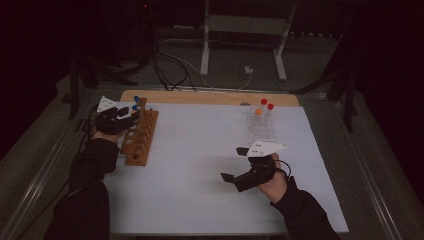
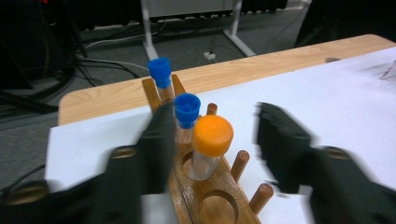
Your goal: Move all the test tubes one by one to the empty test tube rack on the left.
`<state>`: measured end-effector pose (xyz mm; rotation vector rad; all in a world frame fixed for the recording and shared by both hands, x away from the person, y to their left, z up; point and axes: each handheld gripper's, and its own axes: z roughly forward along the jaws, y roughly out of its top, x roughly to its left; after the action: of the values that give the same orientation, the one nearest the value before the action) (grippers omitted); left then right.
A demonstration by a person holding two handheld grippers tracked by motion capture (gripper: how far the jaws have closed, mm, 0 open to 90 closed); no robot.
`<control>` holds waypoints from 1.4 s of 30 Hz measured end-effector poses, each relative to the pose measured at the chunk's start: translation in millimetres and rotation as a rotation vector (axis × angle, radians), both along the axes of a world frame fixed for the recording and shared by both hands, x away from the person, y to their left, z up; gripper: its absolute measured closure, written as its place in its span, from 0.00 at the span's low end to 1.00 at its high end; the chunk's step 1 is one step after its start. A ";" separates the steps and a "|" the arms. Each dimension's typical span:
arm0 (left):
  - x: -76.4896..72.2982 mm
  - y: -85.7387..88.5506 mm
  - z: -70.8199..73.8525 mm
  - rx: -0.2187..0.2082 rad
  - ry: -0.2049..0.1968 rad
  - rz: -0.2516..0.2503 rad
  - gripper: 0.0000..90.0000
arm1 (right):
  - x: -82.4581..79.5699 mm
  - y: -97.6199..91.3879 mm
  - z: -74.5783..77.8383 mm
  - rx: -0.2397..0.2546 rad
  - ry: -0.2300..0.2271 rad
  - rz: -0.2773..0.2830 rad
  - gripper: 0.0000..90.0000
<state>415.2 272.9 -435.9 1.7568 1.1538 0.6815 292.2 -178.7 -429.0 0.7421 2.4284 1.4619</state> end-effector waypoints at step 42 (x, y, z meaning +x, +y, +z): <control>-111.8 -89.1 -8.6 -0.080 0.021 -0.502 0.02 | 123.5 -76.5 -15.1 -0.105 0.029 -0.455 0.42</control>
<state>303.4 183.7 -444.5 1.8847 0.6942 0.3091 415.7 -255.3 -444.1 1.1985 2.1406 1.1429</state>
